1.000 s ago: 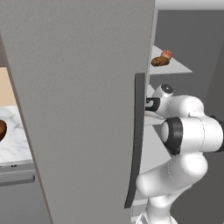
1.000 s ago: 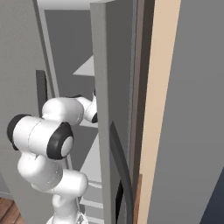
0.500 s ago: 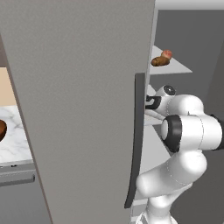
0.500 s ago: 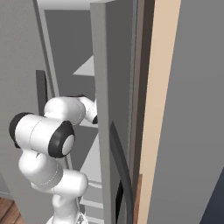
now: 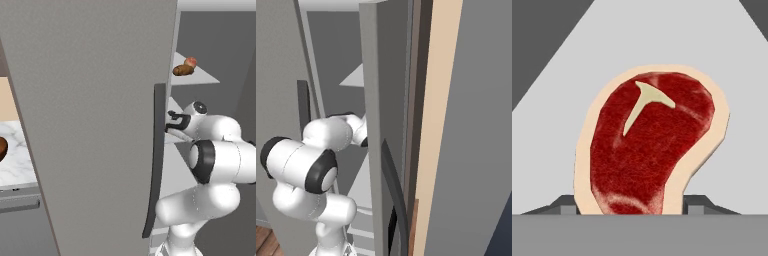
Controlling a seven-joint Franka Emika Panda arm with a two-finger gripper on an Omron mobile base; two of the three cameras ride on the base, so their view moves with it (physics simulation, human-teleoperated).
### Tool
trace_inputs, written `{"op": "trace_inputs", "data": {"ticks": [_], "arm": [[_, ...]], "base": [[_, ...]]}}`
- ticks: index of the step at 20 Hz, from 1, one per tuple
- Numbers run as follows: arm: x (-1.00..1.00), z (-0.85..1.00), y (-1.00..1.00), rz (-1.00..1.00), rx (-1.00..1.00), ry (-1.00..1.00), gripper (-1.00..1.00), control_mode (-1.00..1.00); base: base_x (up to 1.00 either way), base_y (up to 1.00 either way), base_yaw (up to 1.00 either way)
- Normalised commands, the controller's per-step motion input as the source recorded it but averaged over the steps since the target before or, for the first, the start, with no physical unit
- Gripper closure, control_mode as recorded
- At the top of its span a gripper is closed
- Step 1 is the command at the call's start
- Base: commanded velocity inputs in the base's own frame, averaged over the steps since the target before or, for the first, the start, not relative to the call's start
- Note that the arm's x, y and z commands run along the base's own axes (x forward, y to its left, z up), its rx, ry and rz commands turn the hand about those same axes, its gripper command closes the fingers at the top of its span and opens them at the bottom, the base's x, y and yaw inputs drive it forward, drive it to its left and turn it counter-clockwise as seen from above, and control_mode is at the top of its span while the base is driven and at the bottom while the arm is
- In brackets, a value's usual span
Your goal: Take the steak, potato, and peach from the freezer and place them in the bowl on the counter.
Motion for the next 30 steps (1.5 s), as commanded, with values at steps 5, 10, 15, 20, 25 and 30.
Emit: {"op": "trace_inputs", "data": {"ticks": [5, 10, 15, 20, 25, 30], "arm": [[-0.51, 0.00, -0.03, -0.01, 0.00, 0.00, 1.00, -1.00], [-0.28, 0.15, 0.00, -0.03, 0.00, 0.00, 1.00, -1.00], [-0.04, 0.19, 0.00, -0.08, 0.00, 0.00, 1.00, -1.00], [-0.09, 0.30, -0.06, -0.06, 0.00, 0.00, 1.00, -1.00], [-0.07, 0.20, -0.10, -0.02, 0.00, 0.00, 1.00, -1.00], [-0.09, 0.11, -0.01, 0.00, 0.00, 0.00, 1.00, -1.00]], "base": [[0.00, 0.00, 0.00], [0.00, 0.00, 0.00], [0.00, 0.00, 0.00], [0.00, 0.00, 0.00], [0.00, 0.00, 0.00], [0.00, 0.00, 0.00]]}}
